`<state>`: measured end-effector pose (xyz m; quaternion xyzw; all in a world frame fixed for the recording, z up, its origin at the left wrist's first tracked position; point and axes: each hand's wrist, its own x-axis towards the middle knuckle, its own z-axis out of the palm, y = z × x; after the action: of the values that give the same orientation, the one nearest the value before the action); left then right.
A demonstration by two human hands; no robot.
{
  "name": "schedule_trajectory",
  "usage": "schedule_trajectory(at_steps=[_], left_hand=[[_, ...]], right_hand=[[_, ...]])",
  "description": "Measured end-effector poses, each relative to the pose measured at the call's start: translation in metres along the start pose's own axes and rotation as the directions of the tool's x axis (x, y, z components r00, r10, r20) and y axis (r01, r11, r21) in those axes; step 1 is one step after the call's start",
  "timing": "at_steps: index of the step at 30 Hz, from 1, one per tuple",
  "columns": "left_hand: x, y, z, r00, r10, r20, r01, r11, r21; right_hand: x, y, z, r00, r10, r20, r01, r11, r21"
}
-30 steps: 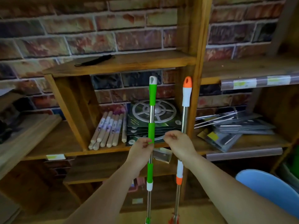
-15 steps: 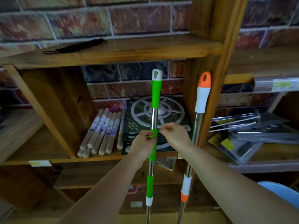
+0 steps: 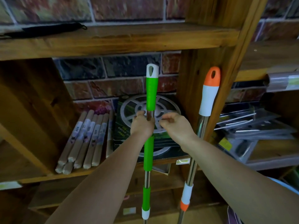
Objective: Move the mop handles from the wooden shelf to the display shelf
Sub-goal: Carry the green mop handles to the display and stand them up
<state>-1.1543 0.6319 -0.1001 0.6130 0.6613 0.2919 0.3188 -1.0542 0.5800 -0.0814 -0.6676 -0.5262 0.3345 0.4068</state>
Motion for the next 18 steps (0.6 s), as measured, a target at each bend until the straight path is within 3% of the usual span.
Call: schedule_trajectory(at_steps=[18], left_hand=[[-0.011,-0.003,-0.011,0.998,0.054,0.037,-0.055,0.998,0.039]], right_hand=[[0.013,-0.021,-0.010,0.997,-0.075,0.017,0.075,0.997,0.022]])
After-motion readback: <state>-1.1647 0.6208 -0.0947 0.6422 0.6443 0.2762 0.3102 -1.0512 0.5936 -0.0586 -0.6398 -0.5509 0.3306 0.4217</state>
